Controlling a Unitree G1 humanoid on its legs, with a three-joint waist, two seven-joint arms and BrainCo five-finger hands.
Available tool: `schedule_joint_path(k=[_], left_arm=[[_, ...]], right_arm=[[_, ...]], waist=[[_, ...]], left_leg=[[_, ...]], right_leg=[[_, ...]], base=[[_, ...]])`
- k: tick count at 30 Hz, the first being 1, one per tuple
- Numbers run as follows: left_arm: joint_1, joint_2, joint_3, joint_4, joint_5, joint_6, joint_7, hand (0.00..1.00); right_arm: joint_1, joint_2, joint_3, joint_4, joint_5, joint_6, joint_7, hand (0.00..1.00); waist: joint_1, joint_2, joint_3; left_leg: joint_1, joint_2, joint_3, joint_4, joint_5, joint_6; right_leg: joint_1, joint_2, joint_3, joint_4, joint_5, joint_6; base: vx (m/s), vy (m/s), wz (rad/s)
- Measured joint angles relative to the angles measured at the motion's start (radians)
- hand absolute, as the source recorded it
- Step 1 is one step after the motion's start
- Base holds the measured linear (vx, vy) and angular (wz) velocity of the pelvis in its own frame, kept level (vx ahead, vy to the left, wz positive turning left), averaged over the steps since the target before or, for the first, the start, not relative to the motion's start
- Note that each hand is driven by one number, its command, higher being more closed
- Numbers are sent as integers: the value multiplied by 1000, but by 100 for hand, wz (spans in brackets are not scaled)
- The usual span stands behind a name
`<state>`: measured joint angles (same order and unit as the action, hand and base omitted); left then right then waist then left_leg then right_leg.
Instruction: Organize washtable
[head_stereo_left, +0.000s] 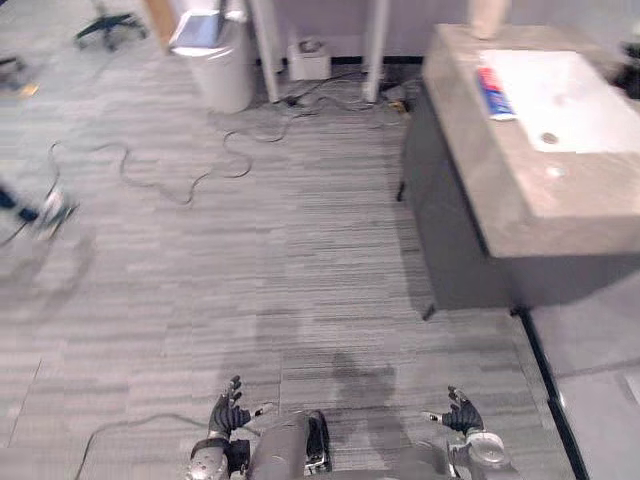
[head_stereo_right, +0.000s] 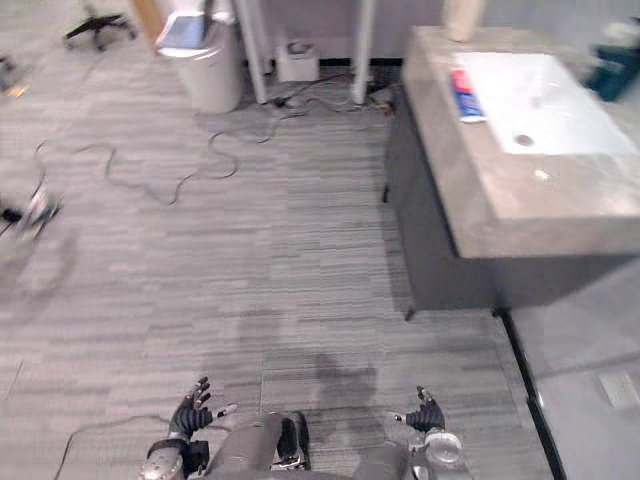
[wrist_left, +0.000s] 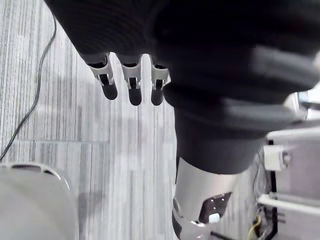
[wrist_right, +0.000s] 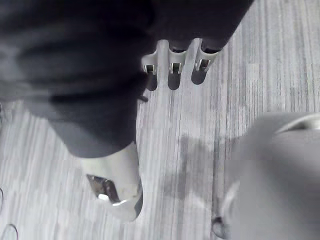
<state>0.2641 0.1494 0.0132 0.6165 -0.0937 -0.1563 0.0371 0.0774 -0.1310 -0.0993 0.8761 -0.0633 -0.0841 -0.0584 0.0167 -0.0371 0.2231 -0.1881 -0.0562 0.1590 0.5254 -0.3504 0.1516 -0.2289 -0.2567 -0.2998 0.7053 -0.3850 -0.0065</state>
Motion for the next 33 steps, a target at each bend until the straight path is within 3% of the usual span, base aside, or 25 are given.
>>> schedule_joint_path(k=[1, 3, 4, 6, 7, 9, 10, 11, 12, 13, 14, 15, 17, 18, 20, 22, 23, 24, 25, 26, 27, 28, 30, 32, 33], left_arm=[[1, 0, -1, 0, 0, 1, 0, 0], [-16, -2, -9, 0, -3, 1, 0, 0], [-25, -1, -10, 1, -3, 1, 0, 0], [-50, -1, -13, 4, -3, 1, -6, 0], [-51, -1, -13, 5, -3, 0, -9, 0], [-52, 0, -10, 23, -2, -1, -10, 0], [-49, -8, -6, 43, -3, -1, -9, 0], [-43, -7, 0, 44, -3, 0, -9, 0], [-51, -28, 26, 51, -3, 6, -8, 0], [-49, -37, 28, 47, -3, 6, -9, 0], [-46, -54, 37, 45, -5, 7, -10, 0], [-50, -58, 38, 42, -5, 7, -10, 0], [-62, -62, 37, 8, -8, 4, -11, 0], [-64, -67, 37, -19, -10, -4, -11, 0], [-68, -71, 37, -53, -11, -7, -11, 0], [-67, -72, 38, -77, -12, -8, -11, 0], [-67, -78, 38, -76, -13, -7, -12, 0], [-66, -94, 38, -77, -13, -8, -11, 0], [-58, -103, 38, -74, -14, -8, -10, 0], [-58, -107, 39, -66, -15, -4, -8, 0], [-55, -108, 39, -83, -15, -7, -8, 0], [-45, -107, 42, -94, -15, -7, -8, 0], [-25, -114, 46, -99, -14, -5, -9, 0], [-7, -105, 46, -98, -13, -5, -7, 0], [-2, -96, 46, -95, -12, -6, -3, 0]], right_arm=[[0, 0, 0, -4, 6, -1, -1, 0], [17, 0, -2, -23, 15, -3, -4, 0], [24, 1, -2, -32, 15, -4, -4, 0], [60, 6, -26, -38, 20, -5, -5, 0], [64, 7, -30, -38, 23, -4, -6, 0], [72, 7, -34, -47, 27, -4, -6, 0], [81, 8, -32, -75, 28, -3, -6, 0], [90, 13, -29, -84, 28, -3, -4, 0], [82, 7, -28, -119, 34, -3, -5, 0], [81, 9, -21, -145, 35, -8, -5, 0], [79, 17, -5, -181, 46, -17, -4, 0], [79, 26, -5, -192, 51, -19, -4, 0], [82, 50, -9, -200, 76, -20, -7, 0], [87, 55, -15, -210, 90, -22, -8, 0], [88, 64, -26, -238, 93, -24, -11, 0], [88, 63, -31, -264, 95, -24, -14, 0], [89, 63, -32, -273, 96, -24, -17, 0], [91, 60, -39, -275, 102, -24, -22, 0], [88, 51, -40, -272, 102, -24, -24, 0], [91, 80, -34, -270, 102, -17, -24, 0], [108, 90, -11, -286, 101, -22, -22, 0], [107, 91, -2, -286, 101, -21, -21, 0], [106, 100, 0, -307, 89, -23, -11, 0], [103, 112, 1, -316, 80, -24, 0, 0], [110, 120, 1, -314, 78, -24, 2, 0]], waist=[[-1, 2, 1], [-5, 15, 9], [-5, 16, 9], [-22, -1, 2], [-30, -6, -1], [-54, 1, -11], [-58, 18, -20], [-61, 13, -30], [-55, 64, -32], [-56, 77, -32], [-48, 82, -30], [-48, 82, -28], [-49, 49, -12], [-38, 32, -10], [-14, 27, -8], [9, 16, -2], [18, 23, 1], [30, 44, -6], [38, 57, -5], [44, 18, -3], [58, 0, -9], [58, -3, -11], [55, -10, -14], [59, -11, -13], [51, -7, -15]], left_leg=[[14, -2, -13, -7, -4, -5], [77, -11, -81, -53, -17, -26], [96, -15, -101, -74, -17, -27], [187, -50, -187, -173, -15, -32], [210, -55, -204, -192, -16, -34], [284, -48, -251, -226, -45, -86], [327, -24, -254, -221, -63, -120], [324, -16, -228, -158, -68, -128], [256, 41, -158, 74, -57, -165], [207, 70, -126, 182, -4, -209], [130, 116, -65, 368, 93, -211], [104, 140, -36, 434, 74, -189], [54, 181, 10, 492, 44, -157], [8, 189, 12, 472, 32, -156], [-87, 197, 14, 404, 31, -155], [-182, 181, -23, 270, 37, -166], [-226, 162, -89, 150, 60, -198], [-230, 145, -187, -18, 116, -243], [-221, 153, -205, -48, 229, -254], [-201, 123, -167, -21, 203, -229], [-197, 109, -148, 26, 141, -206], [-196, 114, -131, 58, 116, -200], [-156, 141, -40, 119, 71, -143], [-45, 178, 78, 107, 54, -112], [36, 201, 149, 78, 49, -104]], right_leg=[[-23, 25, -10, -13, 4, 7], [-109, 110, -13, -143, 48, 64], [-125, 124, -6, -195, 74, 71], [-172, 144, 33, -387, 218, 86], [-185, 141, 50, -399, 244, 77], [-222, 144, 58, -319, 276, 23], [-228, 168, 27, -271, 298, -14], [-221, 190, 10, -270, 337, -53], [-180, 242, -12, -256, 353, -98], [-155, 261, -4, -273, 335, -110], [-88, 289, 38, -321, 311, -107], [-53, 299, 55, -344, 311, -107], [104, 300, 111, -419, 304, -117], [170, 290, 139, -455, 303, -119], [229, 276, 172, -489, 299, -114], [272, 243, 219, -499, 247, -68], [298, 227, 253, -496, 200, -28], [313, 217, 295, -475, 132, 24], [317, 214, 315, -457, 94, 52], [320, 175, 343, -426, 66, 74], [311, 150, 374, -404, 75, 81], [312, 149, 394, -395, 78, 85], [305, 131, 420, -323, 85, 98], [201, 96, 401, -89, 130, 183], [125, 81, 322, 53, 126, 176]], base=[[366, 128, 49], [393, 103, 67], [443, 63, 94], [532, 15, 105], [605, -52, 98], [600, -101, 74], [712, -147, 46], [882, -176, 25], [728, -102, -7], [764, -60, -52], [613, -7, -61], [755, -12, -58], [749, 18, -36], [612, 40, -47], [559, 130, -75], [519, 223, -79], [479, 338, -81], [466, 370, -89], [538, 447, -87], [424, 349, -73], [426, 340, -70], [420, 320, -91], [345, 260, -116], [353, 274, -180], [241, 190, -163]])
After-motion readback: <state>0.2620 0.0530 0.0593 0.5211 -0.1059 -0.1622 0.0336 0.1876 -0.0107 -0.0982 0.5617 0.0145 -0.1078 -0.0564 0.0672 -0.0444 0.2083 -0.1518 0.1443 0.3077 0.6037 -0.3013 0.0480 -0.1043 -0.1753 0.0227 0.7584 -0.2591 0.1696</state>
